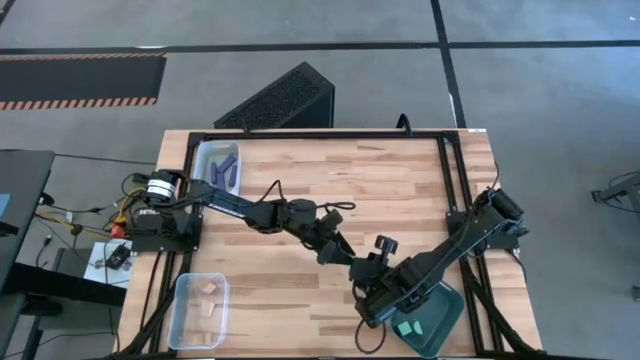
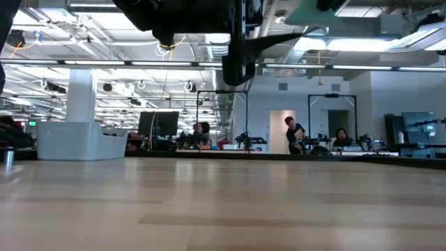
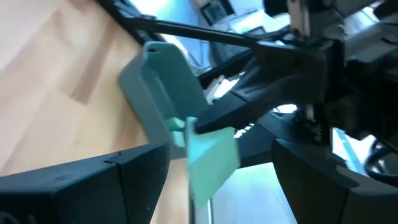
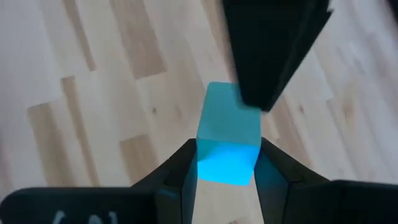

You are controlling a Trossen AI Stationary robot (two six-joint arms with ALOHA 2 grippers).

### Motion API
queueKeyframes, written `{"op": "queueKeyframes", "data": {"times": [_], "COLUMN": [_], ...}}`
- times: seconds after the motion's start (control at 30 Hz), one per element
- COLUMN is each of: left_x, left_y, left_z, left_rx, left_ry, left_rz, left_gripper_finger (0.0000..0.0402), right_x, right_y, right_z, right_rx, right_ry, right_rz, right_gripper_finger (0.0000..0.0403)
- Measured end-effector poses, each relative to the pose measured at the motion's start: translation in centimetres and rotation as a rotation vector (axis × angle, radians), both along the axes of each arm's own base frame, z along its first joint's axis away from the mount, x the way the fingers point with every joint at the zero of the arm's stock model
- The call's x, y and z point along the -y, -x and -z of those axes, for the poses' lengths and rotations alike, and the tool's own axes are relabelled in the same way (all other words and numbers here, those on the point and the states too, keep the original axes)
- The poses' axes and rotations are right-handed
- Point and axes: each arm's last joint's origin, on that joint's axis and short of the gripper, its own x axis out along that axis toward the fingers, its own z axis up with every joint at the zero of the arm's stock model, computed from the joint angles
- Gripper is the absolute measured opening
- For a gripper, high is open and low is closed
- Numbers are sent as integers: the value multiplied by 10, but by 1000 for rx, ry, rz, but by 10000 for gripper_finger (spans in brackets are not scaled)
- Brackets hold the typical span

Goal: Sort & place blocks by color
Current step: Put the blue block into the green bin

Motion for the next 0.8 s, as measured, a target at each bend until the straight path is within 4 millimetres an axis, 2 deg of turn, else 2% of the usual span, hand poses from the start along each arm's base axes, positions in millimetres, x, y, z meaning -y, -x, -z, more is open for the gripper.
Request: {"op": "queueKeyframes", "data": {"times": [0.2,0.37,0.5,0.73,0.8], "left_x": [1,-3,-10,-17,-18], "left_y": [0,-1,-2,-2,-2], "left_z": [-1,-1,-3,-5,-5], "left_rx": [-9,-32,-22,-12,-2], "left_ry": [44,90,105,114,107], "left_rz": [13,-15,-32,-41,-38], "left_gripper_finger": [273,254,213,105,94], "right_x": [10,19,24,27,28], "right_y": [-9,-16,-18,-18,-17], "right_z": [-11,-22,-24,-23,-23], "right_rx": [16,19,7,-12,-8], "right_ry": [48,75,91,101,96], "right_rz": [-31,-72,-78,-71,-58], "right_gripper_finger": [134,134,134,134,135]}}
